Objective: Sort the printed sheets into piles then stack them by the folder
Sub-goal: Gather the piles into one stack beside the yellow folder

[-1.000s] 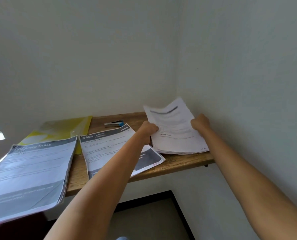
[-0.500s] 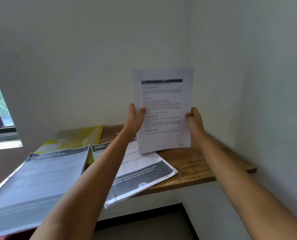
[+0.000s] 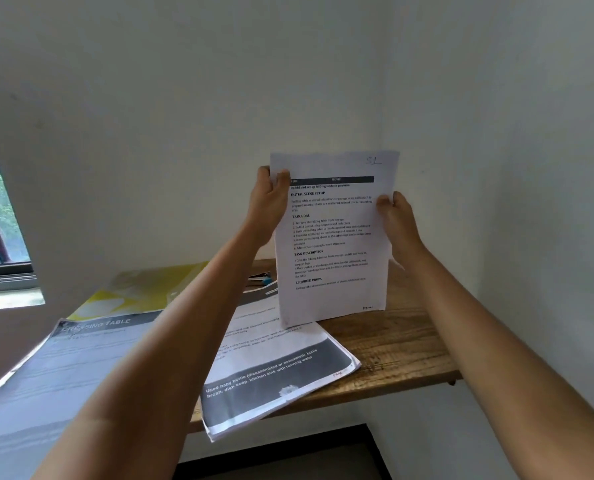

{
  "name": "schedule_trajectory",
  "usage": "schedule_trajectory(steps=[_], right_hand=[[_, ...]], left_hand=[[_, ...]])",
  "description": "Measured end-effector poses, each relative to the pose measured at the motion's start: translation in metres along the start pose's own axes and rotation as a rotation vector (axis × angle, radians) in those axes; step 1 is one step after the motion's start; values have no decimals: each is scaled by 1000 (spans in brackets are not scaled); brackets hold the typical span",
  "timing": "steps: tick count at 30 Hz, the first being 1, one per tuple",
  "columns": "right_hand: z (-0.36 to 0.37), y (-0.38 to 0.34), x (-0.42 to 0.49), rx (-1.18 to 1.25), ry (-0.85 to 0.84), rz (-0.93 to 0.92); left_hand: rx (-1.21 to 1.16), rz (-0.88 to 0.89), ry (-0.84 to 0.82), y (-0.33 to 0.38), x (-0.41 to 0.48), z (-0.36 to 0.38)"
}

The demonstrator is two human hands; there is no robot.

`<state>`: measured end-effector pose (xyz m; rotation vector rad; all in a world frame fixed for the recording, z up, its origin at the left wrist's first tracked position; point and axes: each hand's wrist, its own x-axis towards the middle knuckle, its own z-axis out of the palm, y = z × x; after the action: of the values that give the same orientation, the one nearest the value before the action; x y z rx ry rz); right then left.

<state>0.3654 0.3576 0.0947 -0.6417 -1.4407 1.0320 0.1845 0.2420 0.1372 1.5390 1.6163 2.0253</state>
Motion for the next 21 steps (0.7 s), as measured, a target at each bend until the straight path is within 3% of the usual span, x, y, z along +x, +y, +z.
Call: schedule_trajectory(steps=[6, 14, 18, 21], right_hand=[[5, -36, 17, 60, 2, -67], [12, -52, 21, 143, 37, -113], [11, -53, 22, 102, 88, -108], [11, -52, 22, -83, 151, -187]], left_hand=[[-7, 121, 56, 20, 21, 8], [-125, 81, 144, 22, 17, 15], [-123, 73, 172, 20, 18, 11], [-130, 104, 178, 18, 18, 9]])
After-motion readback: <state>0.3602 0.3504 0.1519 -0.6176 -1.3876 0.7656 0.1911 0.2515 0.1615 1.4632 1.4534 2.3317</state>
